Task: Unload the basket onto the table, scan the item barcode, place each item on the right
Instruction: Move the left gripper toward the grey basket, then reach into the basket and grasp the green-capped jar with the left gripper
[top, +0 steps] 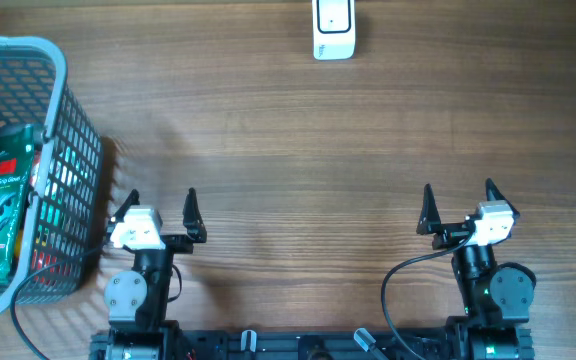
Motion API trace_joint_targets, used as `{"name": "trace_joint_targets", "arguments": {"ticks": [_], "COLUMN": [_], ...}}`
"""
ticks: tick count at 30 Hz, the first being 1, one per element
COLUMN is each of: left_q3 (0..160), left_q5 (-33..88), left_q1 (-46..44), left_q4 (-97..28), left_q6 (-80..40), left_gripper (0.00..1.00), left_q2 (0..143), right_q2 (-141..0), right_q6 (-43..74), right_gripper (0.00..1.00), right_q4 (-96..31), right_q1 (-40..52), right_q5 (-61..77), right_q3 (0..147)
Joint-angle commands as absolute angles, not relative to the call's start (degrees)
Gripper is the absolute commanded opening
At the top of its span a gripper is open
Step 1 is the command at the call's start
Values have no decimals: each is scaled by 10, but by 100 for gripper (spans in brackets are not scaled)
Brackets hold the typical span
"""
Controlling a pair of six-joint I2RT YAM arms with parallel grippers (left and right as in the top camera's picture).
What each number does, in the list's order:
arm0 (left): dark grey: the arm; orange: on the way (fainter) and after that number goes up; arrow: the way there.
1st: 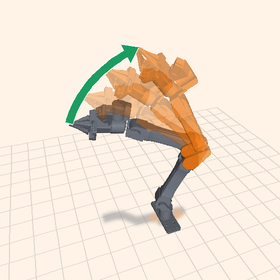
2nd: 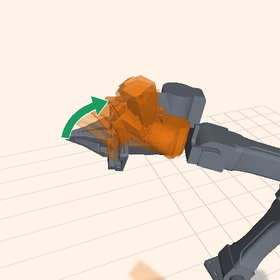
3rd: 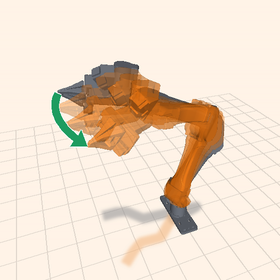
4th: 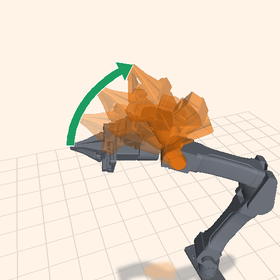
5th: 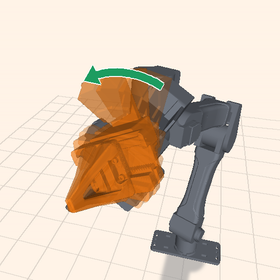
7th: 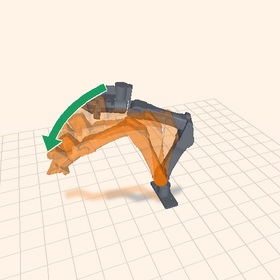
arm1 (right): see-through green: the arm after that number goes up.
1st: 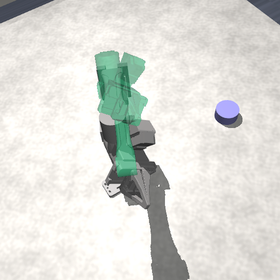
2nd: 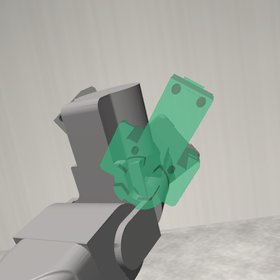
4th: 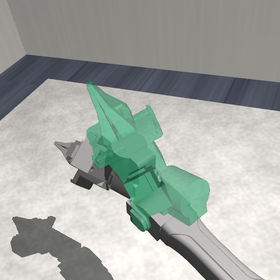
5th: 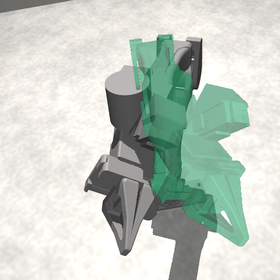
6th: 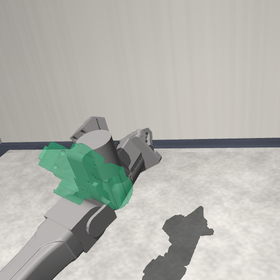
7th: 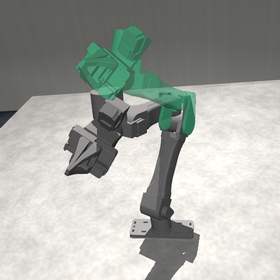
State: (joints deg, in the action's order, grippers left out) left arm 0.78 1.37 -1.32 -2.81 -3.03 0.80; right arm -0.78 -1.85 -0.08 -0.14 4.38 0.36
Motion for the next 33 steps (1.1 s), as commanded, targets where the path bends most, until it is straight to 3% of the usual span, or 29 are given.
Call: {"name": "trace_joint_targets", "arguments": {"ticks": [1,13,21,24,33], "left_q3": [11,227,522,596,612], "left_q5": [114,157,187,258,286], "left_q1": [-9,-9,-9,-9,-9], "left_q4": [-11,-102,-320,-382,-404], "left_q6": [-20,-82,-84,-84,-84], "left_gripper": [100,100,100,100,100], "left_q2": [3,69,303,370,463], "right_q2": [-4,-4,-4,-4,-4], "right_q6": [-29,-29,-29,-29,-29], "right_gripper": [100,100,99,100,100], "right_q4": [0,0,0,0,0], "right_q1": [1,1,1,1,1], "right_q5": [34,34,34,34,34], "right_q3": [3,3,3,3,3]}}
